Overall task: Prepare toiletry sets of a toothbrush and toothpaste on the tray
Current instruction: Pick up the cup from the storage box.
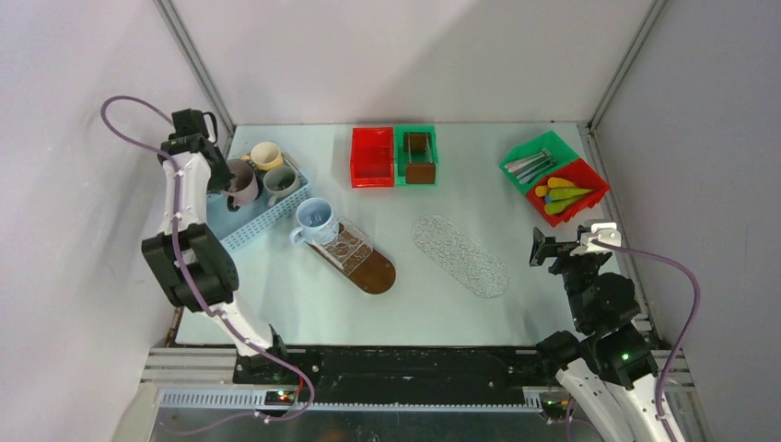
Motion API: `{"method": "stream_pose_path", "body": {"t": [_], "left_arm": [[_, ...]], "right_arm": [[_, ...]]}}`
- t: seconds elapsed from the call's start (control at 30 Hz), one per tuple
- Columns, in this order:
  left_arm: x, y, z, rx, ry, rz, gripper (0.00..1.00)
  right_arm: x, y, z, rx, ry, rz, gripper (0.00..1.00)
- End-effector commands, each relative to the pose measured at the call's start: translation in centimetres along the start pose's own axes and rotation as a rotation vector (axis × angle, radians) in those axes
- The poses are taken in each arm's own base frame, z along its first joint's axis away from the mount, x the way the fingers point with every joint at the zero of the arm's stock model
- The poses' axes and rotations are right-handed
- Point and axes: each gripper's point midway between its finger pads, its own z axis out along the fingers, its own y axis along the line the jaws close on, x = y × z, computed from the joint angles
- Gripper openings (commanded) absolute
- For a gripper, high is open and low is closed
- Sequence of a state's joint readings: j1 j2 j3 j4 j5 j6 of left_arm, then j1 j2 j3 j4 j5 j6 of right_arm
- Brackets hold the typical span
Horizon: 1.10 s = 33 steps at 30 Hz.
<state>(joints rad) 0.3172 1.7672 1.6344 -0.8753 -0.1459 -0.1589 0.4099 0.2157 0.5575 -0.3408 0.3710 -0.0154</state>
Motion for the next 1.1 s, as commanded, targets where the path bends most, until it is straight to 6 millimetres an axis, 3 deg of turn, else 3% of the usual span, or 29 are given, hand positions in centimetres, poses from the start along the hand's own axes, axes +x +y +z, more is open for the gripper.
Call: {"method": "stream_pose_path", "body": {"t": [0.0,0.13,0.4,0.7,0.9,1.07], "left_arm": [[-2.8,-0.8,-6.4,0.072,-0.16,-0.047,0.0],[-2.6,-2.4,-9.9,0.124,-0.209,-0.021,0.0],[0.7,-7.0,-15.9,0.232,-0.242,0.109,0.0],[8.1,-14.1,-21.3,0.436,-0.208,0.305,0.0],[13.3,-18.1,-23.3,0.564,-0.158,0.381,0.0],[17.8,-20.7,-23.7,0.643,-0.087,0.411,0.0]], "right_arm": [[-1.2,0.1,-0.1,-0.006,-0.05,0.017,0.89],[-1.4,0.0,-0.3,-0.008,-0.058,0.022,0.89],[-1.6,0.1,-0.7,-0.018,-0.072,0.034,0.88],[-1.7,0.1,-0.9,-0.022,-0.08,0.041,0.88],[-1.7,-0.1,-0.9,-0.014,-0.08,0.041,0.88],[-1.7,-0.2,-0.9,-0.01,-0.077,0.04,0.88]]}}
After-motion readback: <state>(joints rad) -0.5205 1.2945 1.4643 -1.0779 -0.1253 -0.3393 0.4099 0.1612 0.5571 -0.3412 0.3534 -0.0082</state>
